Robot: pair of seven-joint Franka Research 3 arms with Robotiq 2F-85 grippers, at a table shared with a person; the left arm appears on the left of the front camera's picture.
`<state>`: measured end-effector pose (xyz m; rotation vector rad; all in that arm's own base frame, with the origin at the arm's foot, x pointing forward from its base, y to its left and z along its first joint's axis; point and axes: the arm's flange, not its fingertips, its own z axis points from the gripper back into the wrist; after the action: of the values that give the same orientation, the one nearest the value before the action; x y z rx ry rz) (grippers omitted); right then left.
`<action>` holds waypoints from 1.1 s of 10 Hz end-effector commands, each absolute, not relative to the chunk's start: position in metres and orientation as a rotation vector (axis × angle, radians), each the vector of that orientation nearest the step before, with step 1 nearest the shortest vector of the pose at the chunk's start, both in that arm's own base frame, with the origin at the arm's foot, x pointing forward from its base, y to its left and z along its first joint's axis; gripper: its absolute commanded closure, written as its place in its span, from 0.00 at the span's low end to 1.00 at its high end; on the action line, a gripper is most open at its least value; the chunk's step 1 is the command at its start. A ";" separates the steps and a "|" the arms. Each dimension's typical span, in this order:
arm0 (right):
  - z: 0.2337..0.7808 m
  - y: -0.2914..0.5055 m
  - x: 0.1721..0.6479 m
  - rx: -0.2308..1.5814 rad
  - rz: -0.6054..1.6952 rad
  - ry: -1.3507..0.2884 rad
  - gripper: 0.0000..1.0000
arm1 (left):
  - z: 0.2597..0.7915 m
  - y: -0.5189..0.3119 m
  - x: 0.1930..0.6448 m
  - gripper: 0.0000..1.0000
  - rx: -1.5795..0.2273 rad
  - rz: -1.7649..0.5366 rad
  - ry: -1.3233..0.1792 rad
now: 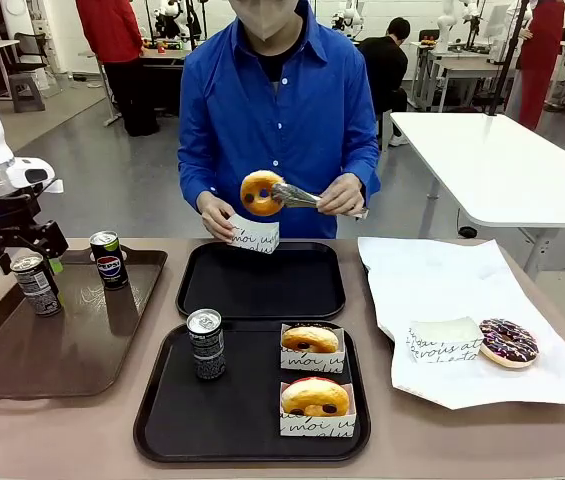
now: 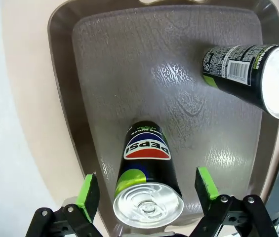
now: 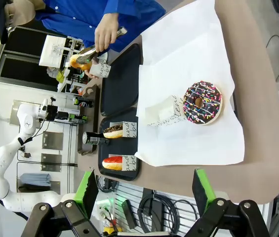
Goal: Set up donuts and drinks on trays.
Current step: Pick up one Pepsi coke from the Handle tray and place it on the Flat Tray without a Pepsi coke.
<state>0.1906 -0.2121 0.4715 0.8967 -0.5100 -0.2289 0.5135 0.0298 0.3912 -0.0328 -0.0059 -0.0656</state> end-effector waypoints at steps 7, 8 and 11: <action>0.471 -0.211 0.192 0.920 -0.216 -0.534 0.00 | 0.377 0.029 0.516 0.00 -0.024 -0.034 0.022; 0.471 -0.211 0.192 0.920 -0.216 -0.534 0.00 | 0.377 0.030 0.517 0.00 -0.021 -0.038 0.034; 0.471 -0.211 0.192 0.920 -0.216 -0.534 0.00 | 0.376 0.030 0.514 1.00 -0.026 -0.021 0.038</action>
<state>0.1906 -0.2122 0.4715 0.8966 -0.5101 -0.2287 0.5141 0.0297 0.3757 -0.0341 0.0301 -0.0422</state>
